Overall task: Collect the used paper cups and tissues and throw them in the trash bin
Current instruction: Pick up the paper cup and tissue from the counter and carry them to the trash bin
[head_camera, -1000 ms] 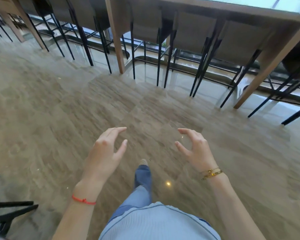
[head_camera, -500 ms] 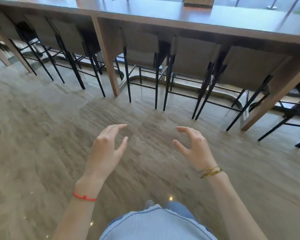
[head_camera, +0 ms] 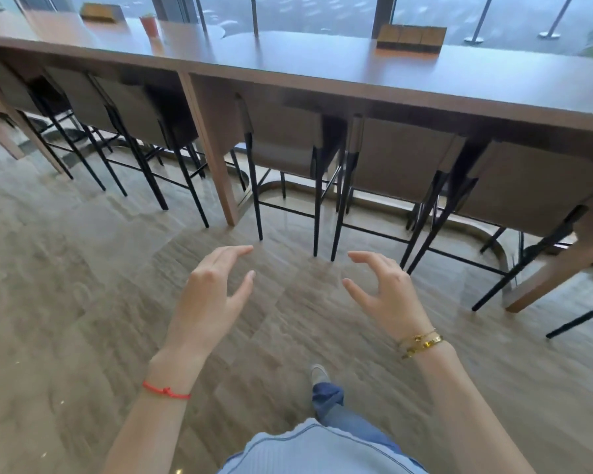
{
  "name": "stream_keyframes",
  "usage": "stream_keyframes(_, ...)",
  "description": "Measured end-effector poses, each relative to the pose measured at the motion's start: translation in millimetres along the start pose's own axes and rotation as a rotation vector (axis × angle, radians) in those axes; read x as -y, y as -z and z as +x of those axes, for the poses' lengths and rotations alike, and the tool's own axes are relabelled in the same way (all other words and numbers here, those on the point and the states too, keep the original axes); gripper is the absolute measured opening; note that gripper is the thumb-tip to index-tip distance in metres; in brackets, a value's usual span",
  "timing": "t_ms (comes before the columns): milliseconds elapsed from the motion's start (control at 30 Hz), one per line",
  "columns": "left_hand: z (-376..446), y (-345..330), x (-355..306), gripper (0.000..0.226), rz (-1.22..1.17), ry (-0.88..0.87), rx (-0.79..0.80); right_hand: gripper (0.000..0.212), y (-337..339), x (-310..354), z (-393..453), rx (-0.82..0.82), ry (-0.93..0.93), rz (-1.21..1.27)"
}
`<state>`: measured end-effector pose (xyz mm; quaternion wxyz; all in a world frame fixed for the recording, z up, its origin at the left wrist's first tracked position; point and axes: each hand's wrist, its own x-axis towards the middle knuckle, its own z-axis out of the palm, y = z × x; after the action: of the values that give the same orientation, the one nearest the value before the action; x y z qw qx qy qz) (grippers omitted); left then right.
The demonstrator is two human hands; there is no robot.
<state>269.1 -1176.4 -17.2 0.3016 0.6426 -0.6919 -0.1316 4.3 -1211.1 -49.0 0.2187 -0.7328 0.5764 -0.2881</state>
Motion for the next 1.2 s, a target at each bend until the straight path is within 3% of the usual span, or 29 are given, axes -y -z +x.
stream_keyframes(300, 120.0, -18.5, 20.1, 0.035, 0.012, 0.146, -0.149, 0.042, -1.7, -12.4, 178.7, 0.105, 0.172, -0.009)
stream_keyframes(567, 185.7, -14.3, 73.6, 0.032, 0.030, 0.299, -0.203, 0.042, -44.9, -6.8, 295.0, 0.224, 0.246, 0.001)
stream_keyframes(833, 273.0, -0.7, 165.2, 0.033, 0.050, 0.394, -0.243, 0.044, -124.1, 24.7, 423.5, 0.313, 0.316, -0.001)
stream_keyframes(1200, 424.2, 75.1, 317.4, 0.033, 0.091, 0.438, -0.282, 0.043, -243.9, 121.7, 616.1, 0.345, 0.378, 0.023)
